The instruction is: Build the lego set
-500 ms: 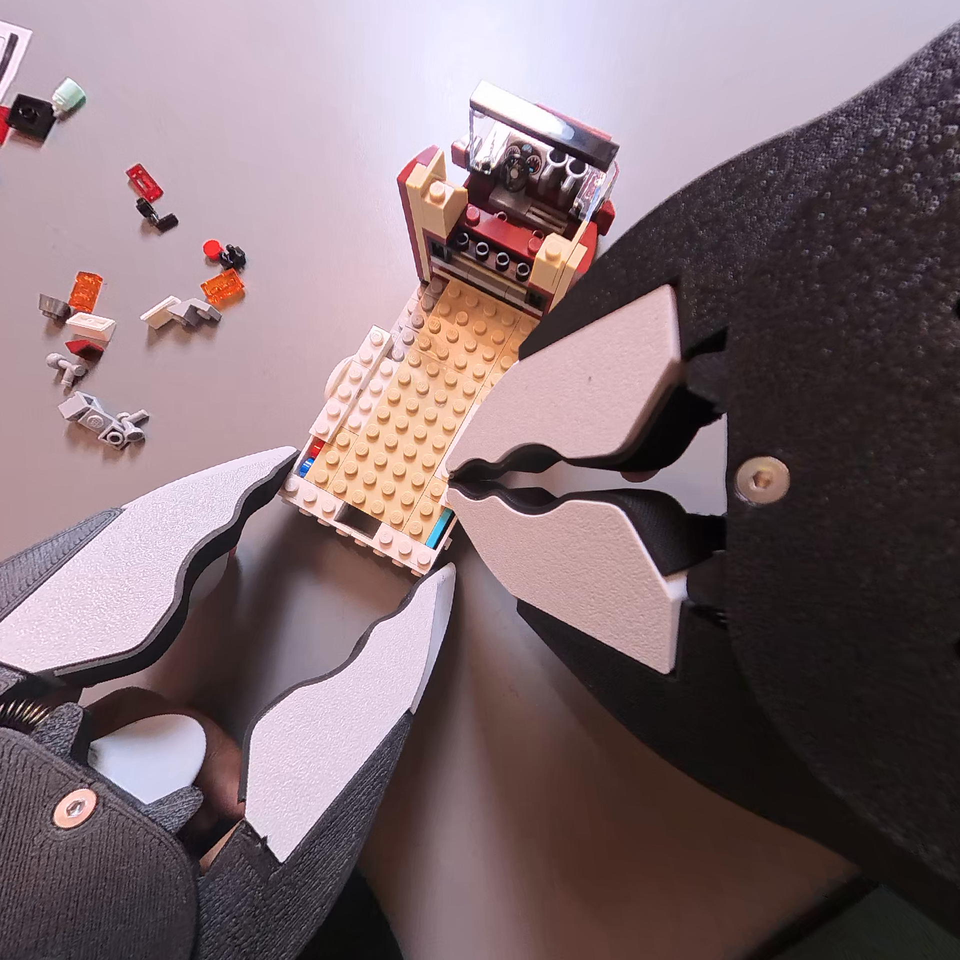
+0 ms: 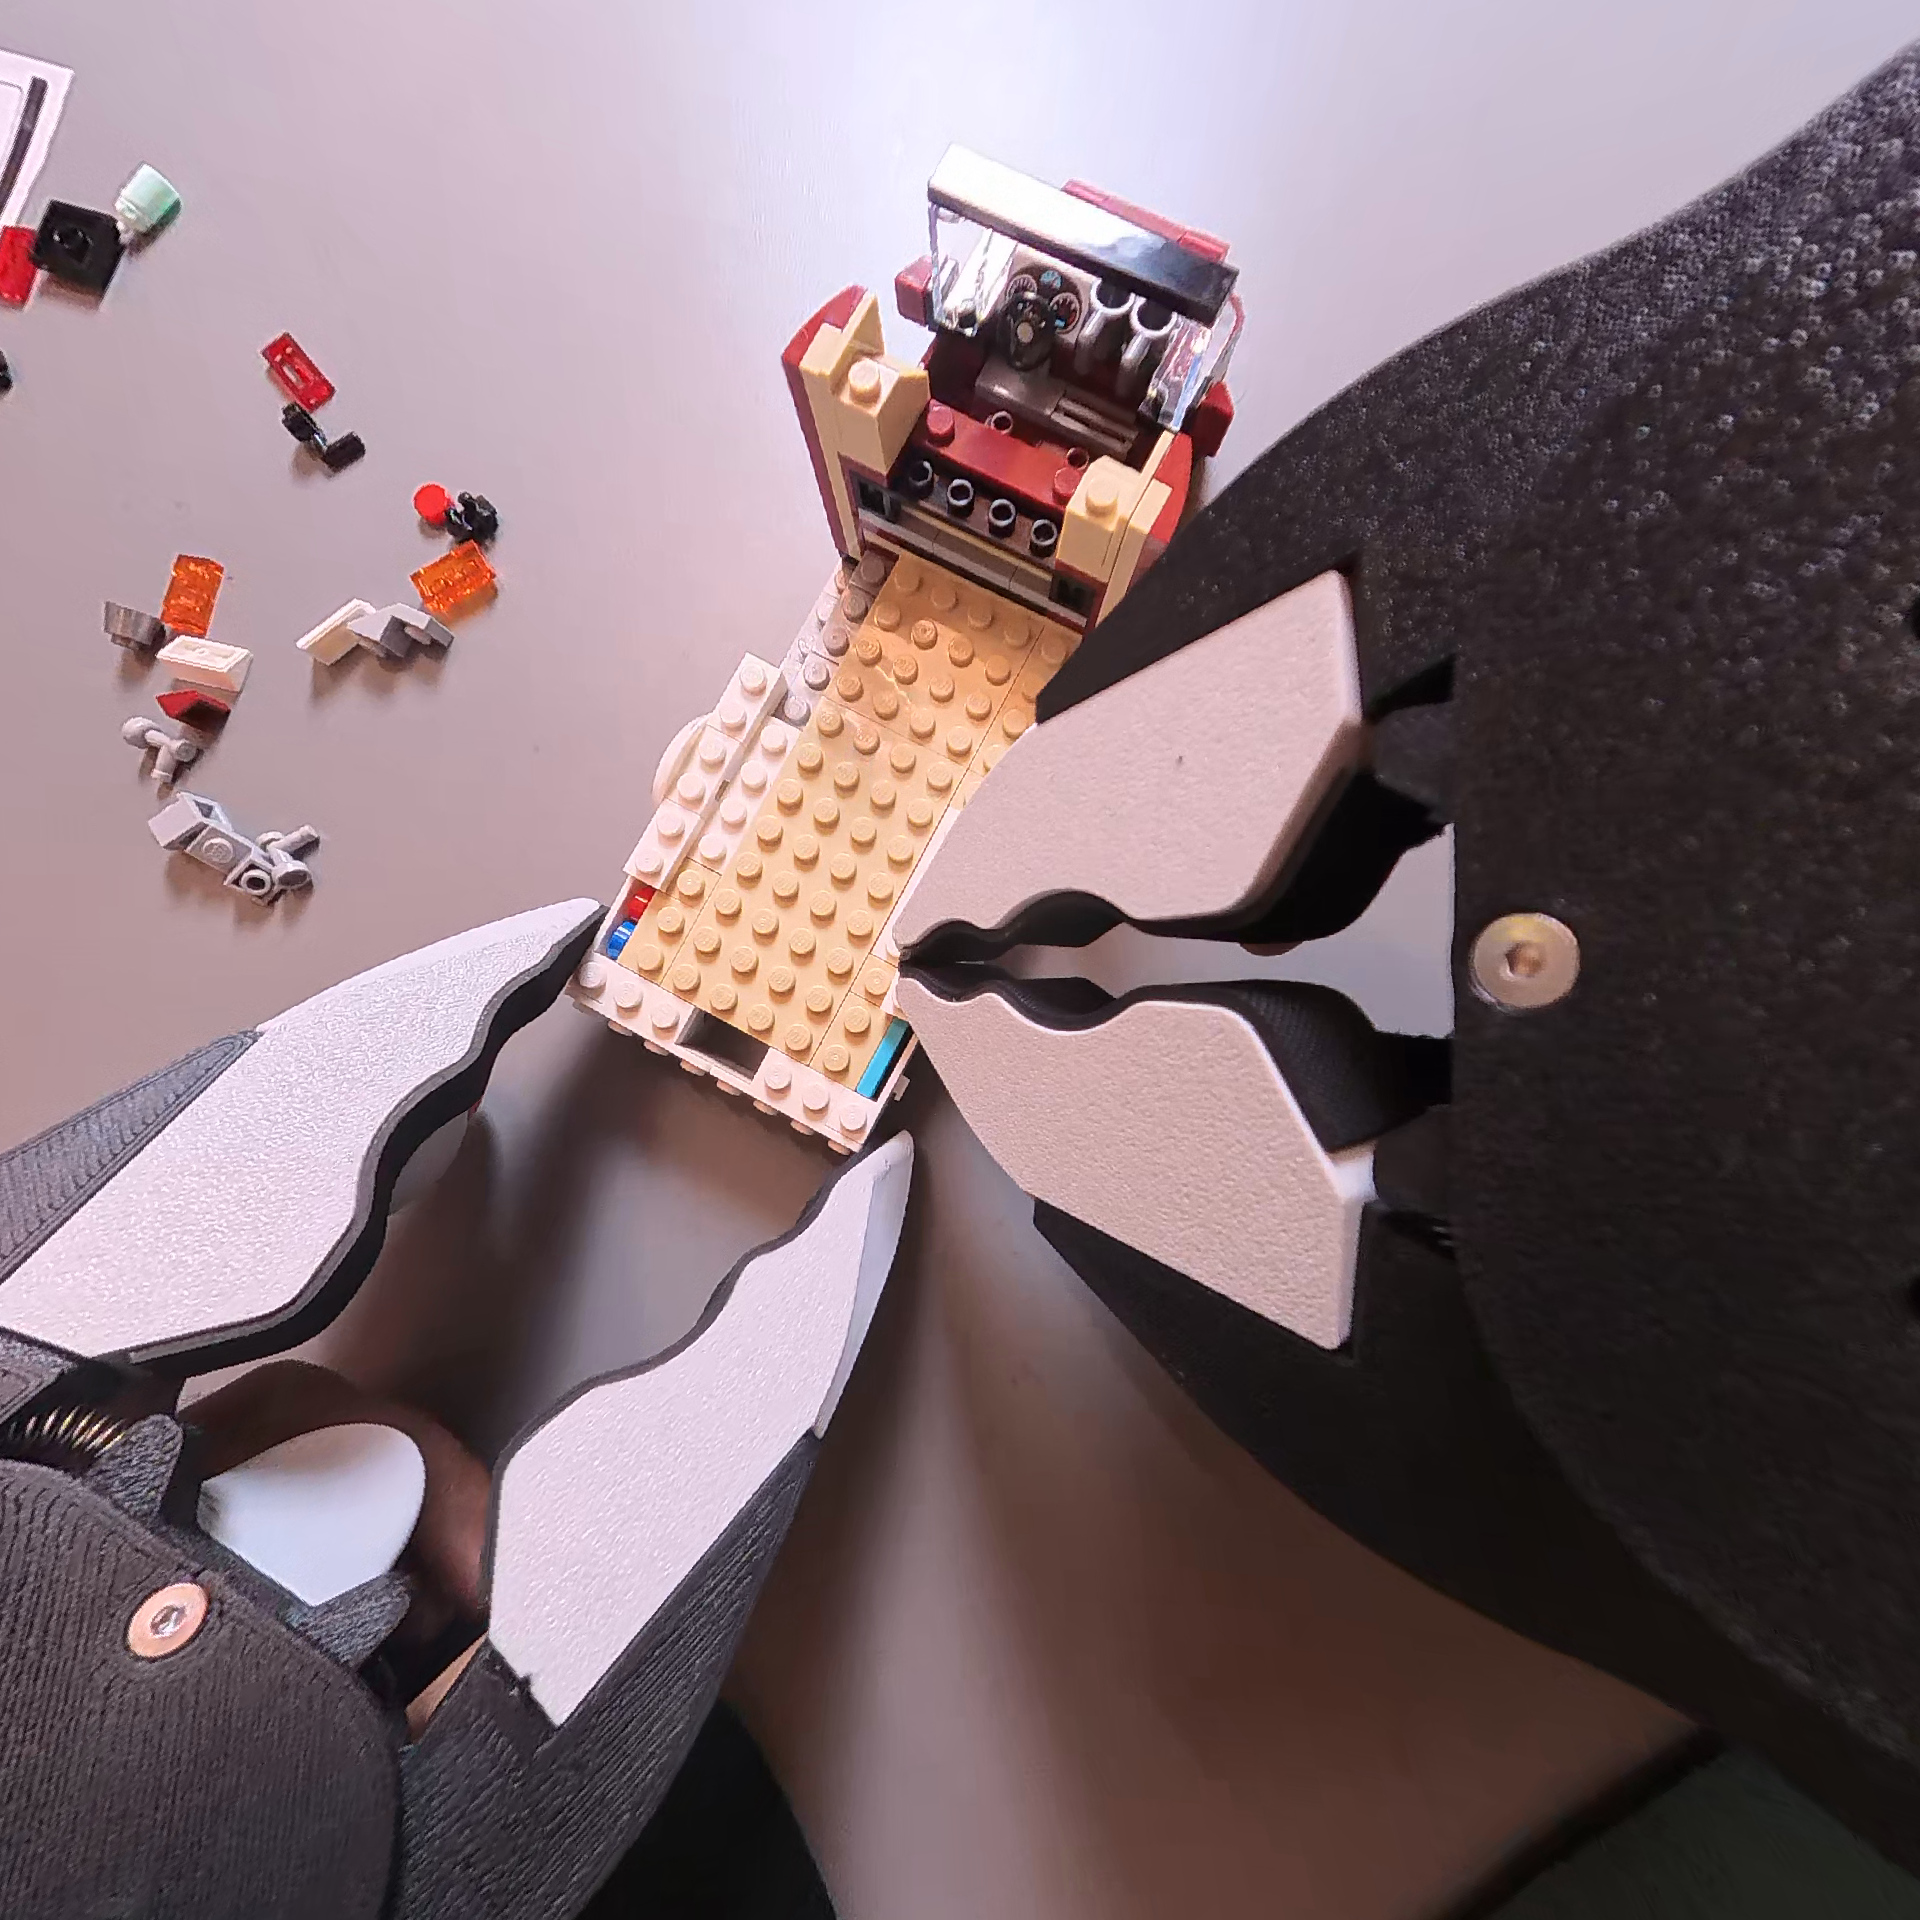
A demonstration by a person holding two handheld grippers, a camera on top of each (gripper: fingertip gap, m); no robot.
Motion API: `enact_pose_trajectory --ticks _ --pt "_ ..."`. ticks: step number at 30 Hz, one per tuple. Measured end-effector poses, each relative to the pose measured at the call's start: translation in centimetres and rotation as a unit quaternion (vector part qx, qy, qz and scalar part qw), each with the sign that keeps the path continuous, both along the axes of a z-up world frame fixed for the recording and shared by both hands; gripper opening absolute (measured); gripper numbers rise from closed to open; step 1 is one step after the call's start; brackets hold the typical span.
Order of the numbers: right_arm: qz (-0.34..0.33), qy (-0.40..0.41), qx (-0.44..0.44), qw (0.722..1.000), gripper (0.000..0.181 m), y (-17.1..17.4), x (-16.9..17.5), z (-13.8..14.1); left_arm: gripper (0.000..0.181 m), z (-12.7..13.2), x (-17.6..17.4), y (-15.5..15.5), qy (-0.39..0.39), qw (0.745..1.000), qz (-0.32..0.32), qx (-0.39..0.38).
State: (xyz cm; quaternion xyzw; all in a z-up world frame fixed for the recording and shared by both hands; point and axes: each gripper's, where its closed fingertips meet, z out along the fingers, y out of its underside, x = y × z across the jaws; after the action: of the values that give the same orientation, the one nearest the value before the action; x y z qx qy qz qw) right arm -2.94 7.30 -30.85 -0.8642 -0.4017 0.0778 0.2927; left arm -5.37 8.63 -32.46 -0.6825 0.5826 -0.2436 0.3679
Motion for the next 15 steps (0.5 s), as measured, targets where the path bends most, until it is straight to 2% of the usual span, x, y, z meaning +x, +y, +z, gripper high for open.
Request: enact_pose_trajectory --ticks 10,15 --pt "-0.002 0.021 0.006 1.000 0.000 0.05 -0.01 0.07 0.070 0.01 -0.09 -0.05 0.000 1.000 -0.010 0.000" --pt "-0.008 0.078 0.004 0.997 0.000 -0.17 -0.33 0.69 0.070 0.02 -0.10 -0.06 0.000 1.000 -0.010 0.000"
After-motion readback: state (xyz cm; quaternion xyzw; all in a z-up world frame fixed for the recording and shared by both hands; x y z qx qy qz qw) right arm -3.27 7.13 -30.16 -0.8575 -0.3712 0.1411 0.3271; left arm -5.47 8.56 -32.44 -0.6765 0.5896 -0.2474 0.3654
